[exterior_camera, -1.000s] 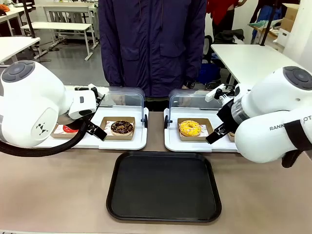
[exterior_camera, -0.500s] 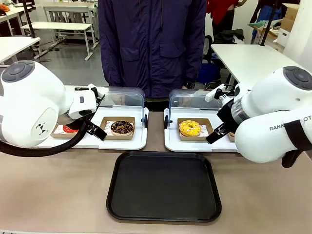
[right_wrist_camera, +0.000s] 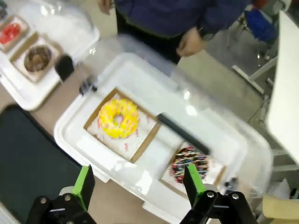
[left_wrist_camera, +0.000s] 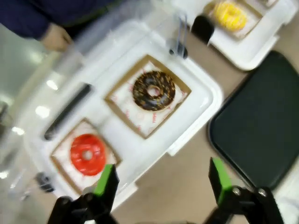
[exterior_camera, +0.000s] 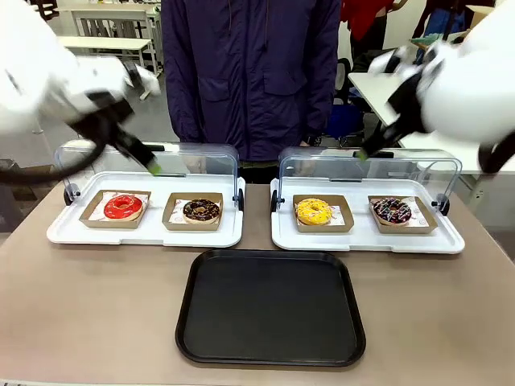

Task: Move the first donut from the left to the tray.
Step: Pick up the Paper togo box containing the Donut indicated by the person and place it on the Handle tray.

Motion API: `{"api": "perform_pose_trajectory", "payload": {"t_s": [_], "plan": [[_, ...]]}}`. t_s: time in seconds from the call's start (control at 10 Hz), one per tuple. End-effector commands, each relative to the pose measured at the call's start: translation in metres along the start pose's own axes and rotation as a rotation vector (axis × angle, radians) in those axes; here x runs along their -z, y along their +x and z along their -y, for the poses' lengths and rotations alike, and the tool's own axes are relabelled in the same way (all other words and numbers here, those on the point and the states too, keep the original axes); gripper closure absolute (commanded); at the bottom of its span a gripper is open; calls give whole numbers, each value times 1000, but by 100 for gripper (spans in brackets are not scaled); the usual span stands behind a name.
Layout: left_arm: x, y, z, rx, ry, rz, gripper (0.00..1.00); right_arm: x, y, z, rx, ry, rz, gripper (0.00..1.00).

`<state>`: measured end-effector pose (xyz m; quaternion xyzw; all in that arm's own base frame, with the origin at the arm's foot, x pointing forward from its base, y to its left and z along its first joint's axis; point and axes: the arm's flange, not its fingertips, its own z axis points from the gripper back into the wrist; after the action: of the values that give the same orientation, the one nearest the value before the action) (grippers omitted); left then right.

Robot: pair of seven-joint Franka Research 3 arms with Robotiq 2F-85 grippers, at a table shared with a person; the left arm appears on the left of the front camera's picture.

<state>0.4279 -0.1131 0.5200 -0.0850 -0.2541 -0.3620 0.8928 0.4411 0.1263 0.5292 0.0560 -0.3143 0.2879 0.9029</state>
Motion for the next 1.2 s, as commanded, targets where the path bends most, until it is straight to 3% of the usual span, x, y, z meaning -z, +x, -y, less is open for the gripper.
{"api": "perform_pose_trajectory", "payload": {"t_s": [0.0, 0.3, 0.6, 0.7, 0.9, 1.1], "plan": [[-42, 7, -48, 69, -118, 4, 0, -38, -5, 61, 32, 109, 59, 0], [-83, -43, -121, 278, -351, 136, 0, -81, -68, 160, 56, 282, 188, 0], [-94, -117, -183, 281, -413, 340, 0, -84, -127, 212, 19, 402, 348, 0], [-90, -139, -196, 267, -422, 401, 0, -82, -149, 219, -2, 384, 398, 0], [-82, -173, -212, 260, -412, 440, 0, -76, -152, 215, -4, 396, 469, 0], [-84, -179, -211, 266, -410, 426, 0, -72, -160, 210, 6, 417, 506, 0]]}}
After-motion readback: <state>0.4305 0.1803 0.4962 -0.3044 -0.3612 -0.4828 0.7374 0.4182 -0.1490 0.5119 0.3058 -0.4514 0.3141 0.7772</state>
